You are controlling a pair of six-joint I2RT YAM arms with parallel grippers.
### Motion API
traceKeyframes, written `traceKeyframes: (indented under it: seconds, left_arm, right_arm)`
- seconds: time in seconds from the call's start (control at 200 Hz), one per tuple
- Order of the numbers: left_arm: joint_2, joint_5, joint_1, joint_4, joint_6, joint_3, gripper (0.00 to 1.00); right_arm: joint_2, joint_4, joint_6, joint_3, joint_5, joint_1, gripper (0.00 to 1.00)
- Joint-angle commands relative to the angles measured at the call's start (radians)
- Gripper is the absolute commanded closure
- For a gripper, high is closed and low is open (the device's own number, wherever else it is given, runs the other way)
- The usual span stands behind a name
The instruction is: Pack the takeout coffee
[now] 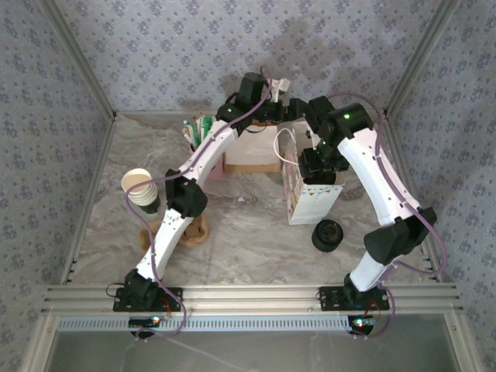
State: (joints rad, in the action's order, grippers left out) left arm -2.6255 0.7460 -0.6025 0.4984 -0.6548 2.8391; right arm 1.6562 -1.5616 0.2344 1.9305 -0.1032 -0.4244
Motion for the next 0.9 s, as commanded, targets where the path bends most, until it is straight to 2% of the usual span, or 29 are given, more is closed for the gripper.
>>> traceKeyframes:
  seconds: [0.0, 0.155, 0.275, 0.55, 0.769, 0.894]
  left_arm:
    - [0.079, -0.054, -0.001, 0.107, 0.088, 0.007, 0.03]
    - [0.11, -0.111, -0.002, 0.219, 0.181, -0.026, 0.08]
    - [0.147, -0.127, -0.002, 0.244, 0.227, -0.084, 0.11]
    - [0.281, -0.11, 0.002, 0.138, 0.241, -0.287, 0.1]
    - [0.262, -0.046, 0.006, 0.173, 0.272, -0.23, 0.1]
    - [0.225, -0.03, 0.005, 0.28, 0.311, -0.15, 0.14]
  right_arm:
    - [-0.033, 0.009, -0.018, -0.024, 0.023, 0.013, 0.33]
    - [-0.038, 0.023, -0.025, -0.041, 0.034, 0.021, 0.33]
    - [-0.035, 0.023, -0.026, -0.036, 0.038, 0.021, 0.33]
    - [-0.023, 0.031, -0.027, -0.02, 0.034, 0.017, 0.33]
    - [-0.021, 0.025, -0.025, -0.021, 0.037, 0.013, 0.33]
    - [-0.02, 0.026, -0.024, -0.022, 0.036, 0.012, 0.33]
